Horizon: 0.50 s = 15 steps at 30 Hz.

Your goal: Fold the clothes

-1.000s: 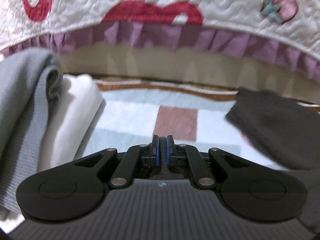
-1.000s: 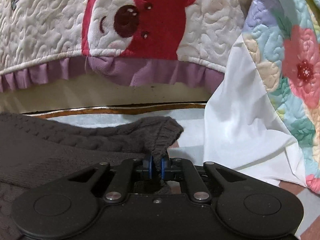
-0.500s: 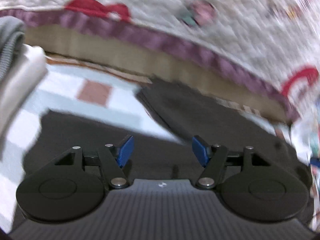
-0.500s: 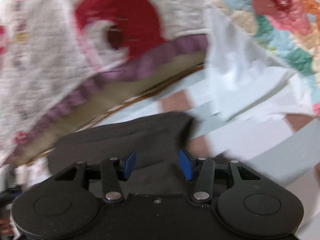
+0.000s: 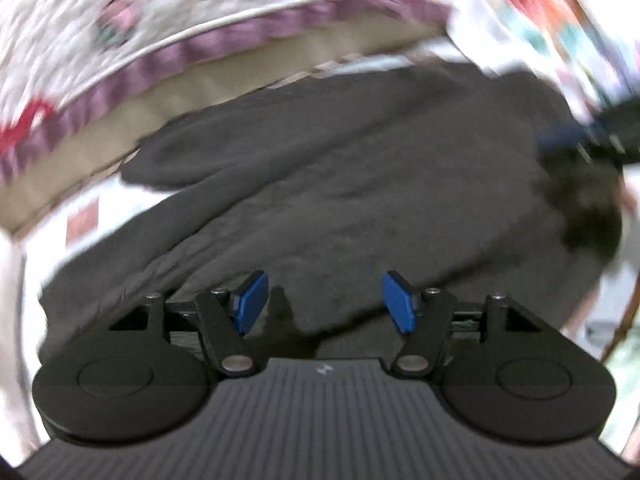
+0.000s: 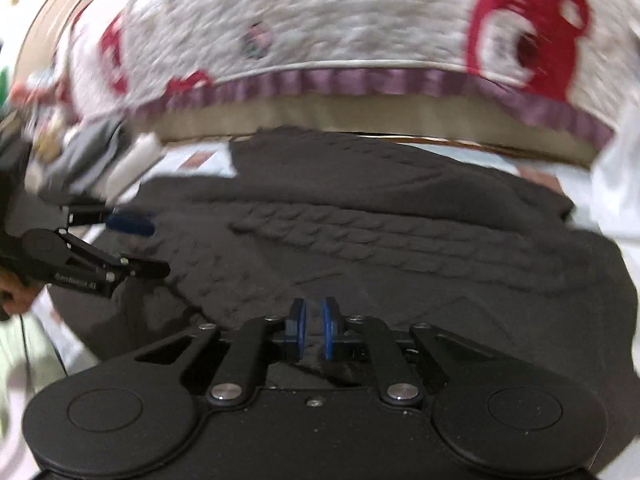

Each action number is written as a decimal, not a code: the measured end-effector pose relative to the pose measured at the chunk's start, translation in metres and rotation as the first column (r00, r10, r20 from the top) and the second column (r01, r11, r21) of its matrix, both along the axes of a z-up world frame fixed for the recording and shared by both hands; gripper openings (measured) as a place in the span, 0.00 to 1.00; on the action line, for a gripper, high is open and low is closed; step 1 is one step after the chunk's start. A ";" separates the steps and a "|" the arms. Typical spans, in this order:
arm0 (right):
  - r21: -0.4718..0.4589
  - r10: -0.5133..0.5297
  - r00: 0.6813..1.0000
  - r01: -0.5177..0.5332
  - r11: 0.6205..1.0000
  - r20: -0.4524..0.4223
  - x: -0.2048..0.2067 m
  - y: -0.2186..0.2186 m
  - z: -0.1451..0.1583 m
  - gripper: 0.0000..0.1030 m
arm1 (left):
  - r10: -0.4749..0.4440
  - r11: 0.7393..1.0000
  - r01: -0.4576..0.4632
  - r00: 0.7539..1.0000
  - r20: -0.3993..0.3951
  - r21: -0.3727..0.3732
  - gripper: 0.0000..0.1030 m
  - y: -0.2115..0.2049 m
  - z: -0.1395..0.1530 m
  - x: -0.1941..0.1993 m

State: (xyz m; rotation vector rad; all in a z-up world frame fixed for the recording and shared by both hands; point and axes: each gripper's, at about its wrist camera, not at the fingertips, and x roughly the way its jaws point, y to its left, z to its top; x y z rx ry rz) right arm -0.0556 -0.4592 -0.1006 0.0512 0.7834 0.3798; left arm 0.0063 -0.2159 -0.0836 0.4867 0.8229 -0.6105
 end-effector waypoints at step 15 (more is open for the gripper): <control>-0.177 0.144 0.990 -0.142 0.974 -0.002 0.020 0.038 -0.023 0.31 | 0.120 0.990 -0.129 0.984 0.134 0.057 0.30 -0.012 -0.002 0.026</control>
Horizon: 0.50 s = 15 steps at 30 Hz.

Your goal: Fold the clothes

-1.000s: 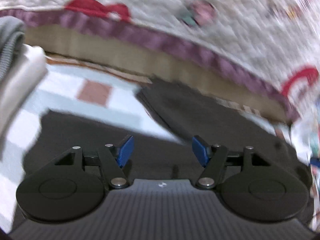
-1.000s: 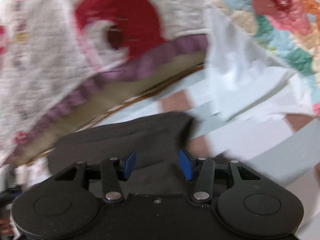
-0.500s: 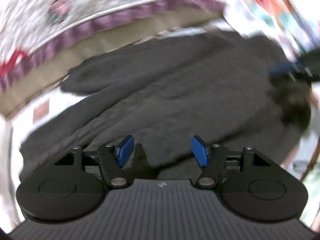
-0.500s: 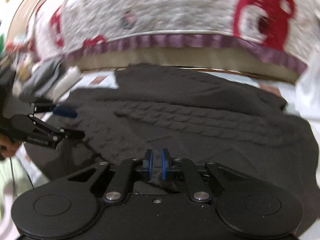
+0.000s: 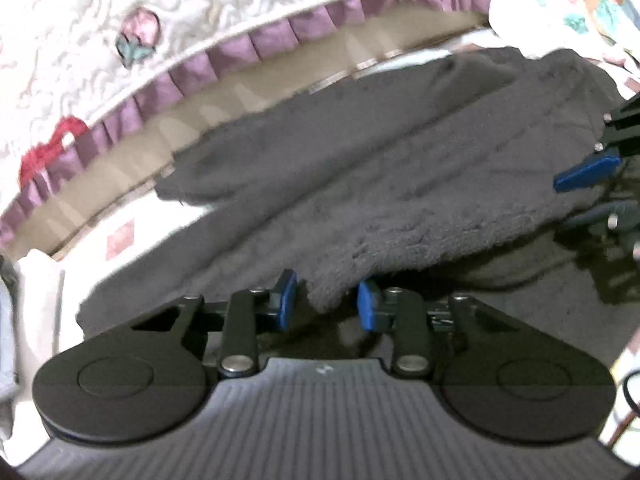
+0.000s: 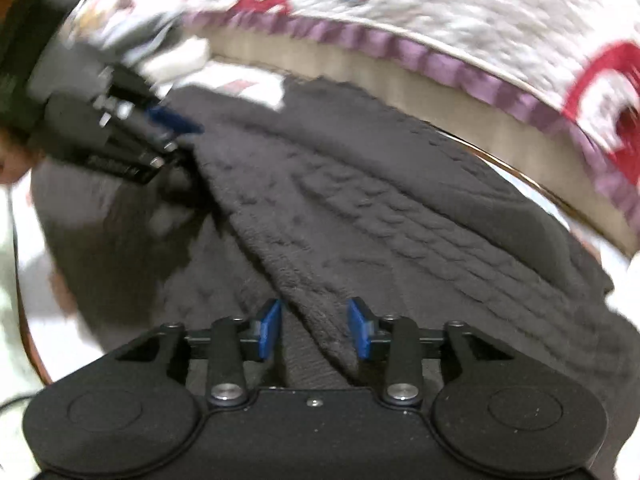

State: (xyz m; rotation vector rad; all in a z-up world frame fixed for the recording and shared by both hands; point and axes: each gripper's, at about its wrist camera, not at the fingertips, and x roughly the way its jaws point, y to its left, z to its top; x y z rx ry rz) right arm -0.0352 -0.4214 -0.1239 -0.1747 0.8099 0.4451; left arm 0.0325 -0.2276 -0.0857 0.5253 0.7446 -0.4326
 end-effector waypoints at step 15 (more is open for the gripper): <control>0.192 -0.345 0.917 0.382 0.904 -0.200 0.033 -0.083 -0.029 0.20 | 0.159 0.987 -0.160 0.986 0.041 0.032 0.34 0.010 0.010 0.057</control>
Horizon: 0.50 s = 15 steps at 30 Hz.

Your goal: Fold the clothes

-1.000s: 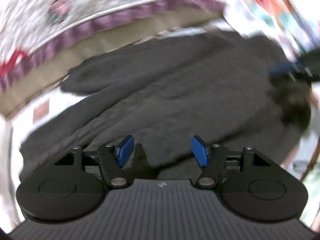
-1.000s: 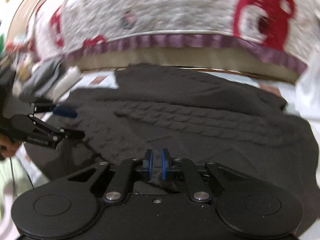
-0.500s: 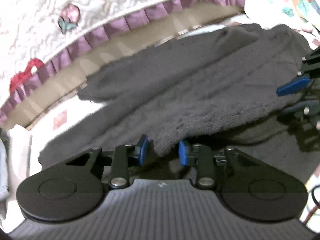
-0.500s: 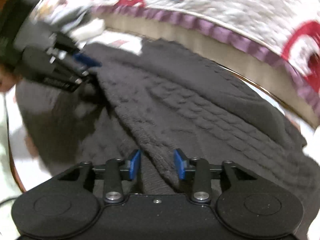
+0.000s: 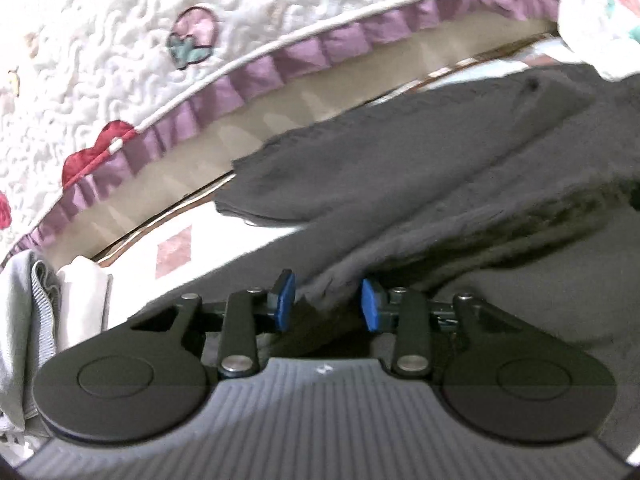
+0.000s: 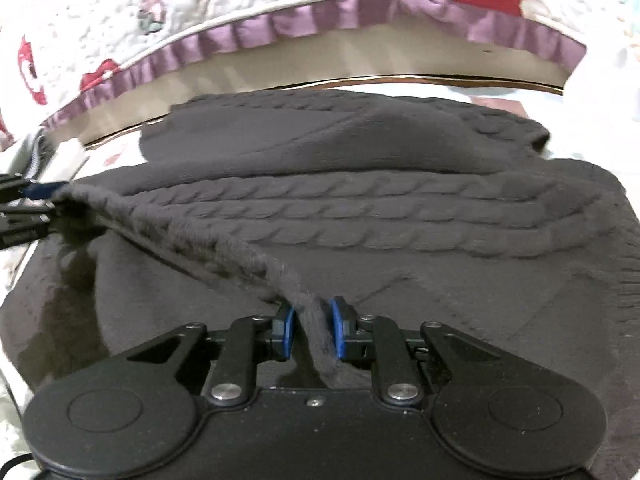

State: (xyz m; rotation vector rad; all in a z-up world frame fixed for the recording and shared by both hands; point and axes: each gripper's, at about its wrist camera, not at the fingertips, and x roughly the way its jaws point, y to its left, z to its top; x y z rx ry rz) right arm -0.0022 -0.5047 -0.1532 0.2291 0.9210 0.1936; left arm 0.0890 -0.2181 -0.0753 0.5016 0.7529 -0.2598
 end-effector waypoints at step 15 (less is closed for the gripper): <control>-0.171 -0.024 1.000 0.026 0.985 0.014 0.002 -0.008 0.008 0.48 | 0.360 0.670 -0.572 0.807 -0.468 -0.473 0.48 0.113 -0.047 0.000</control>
